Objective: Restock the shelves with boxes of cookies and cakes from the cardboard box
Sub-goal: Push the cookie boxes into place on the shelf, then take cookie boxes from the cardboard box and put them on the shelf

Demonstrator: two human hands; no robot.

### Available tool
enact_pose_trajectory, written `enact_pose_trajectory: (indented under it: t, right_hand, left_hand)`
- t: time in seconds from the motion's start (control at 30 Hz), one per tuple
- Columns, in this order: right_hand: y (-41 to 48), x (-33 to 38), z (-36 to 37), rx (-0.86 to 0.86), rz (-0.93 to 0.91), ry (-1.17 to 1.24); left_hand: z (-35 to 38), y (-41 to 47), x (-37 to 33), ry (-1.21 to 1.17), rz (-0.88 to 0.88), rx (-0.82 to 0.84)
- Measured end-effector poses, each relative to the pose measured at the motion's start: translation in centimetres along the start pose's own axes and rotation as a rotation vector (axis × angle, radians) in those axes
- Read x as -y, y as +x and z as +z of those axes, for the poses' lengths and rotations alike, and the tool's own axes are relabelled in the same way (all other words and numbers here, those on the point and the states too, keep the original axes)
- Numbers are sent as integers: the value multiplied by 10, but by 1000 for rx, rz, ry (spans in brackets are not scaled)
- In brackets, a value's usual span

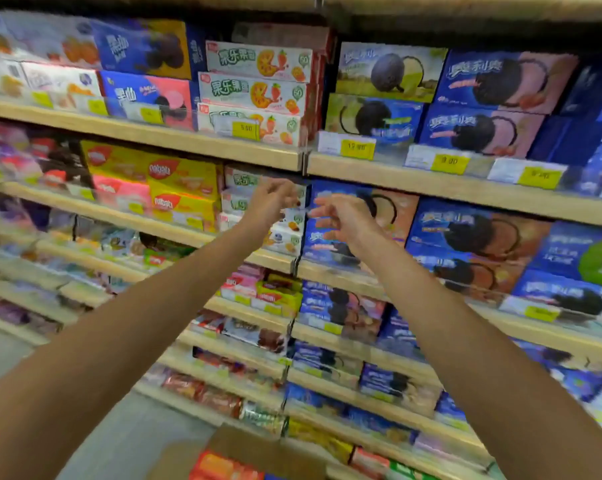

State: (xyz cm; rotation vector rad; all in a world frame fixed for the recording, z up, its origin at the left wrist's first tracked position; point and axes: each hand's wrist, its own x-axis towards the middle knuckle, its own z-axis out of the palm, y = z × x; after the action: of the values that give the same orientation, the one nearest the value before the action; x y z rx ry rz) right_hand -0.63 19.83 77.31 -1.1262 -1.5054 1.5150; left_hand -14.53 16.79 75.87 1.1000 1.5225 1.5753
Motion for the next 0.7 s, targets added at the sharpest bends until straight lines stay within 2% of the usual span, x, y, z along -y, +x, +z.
enact_pose_trajectory:
  t: [0.17, 0.3, 0.4, 0.7]
  right_hand:
    - [-8, -114, 25, 63, 197, -69]
    - [-7, -233, 42, 181, 479, -194]
    - [-11, -321, 51, 218, 653, -248]
    - [-66, -577, 54, 264, 1046, -422]
  left_hand:
    - [-31, -37, 107, 82, -248, -13]
    - [-42, -79, 225, 111, -557, -4]
    - [-45, -112, 312, 109, -716, -7]
    - [-18, -237, 547, 154, -1160, 79]
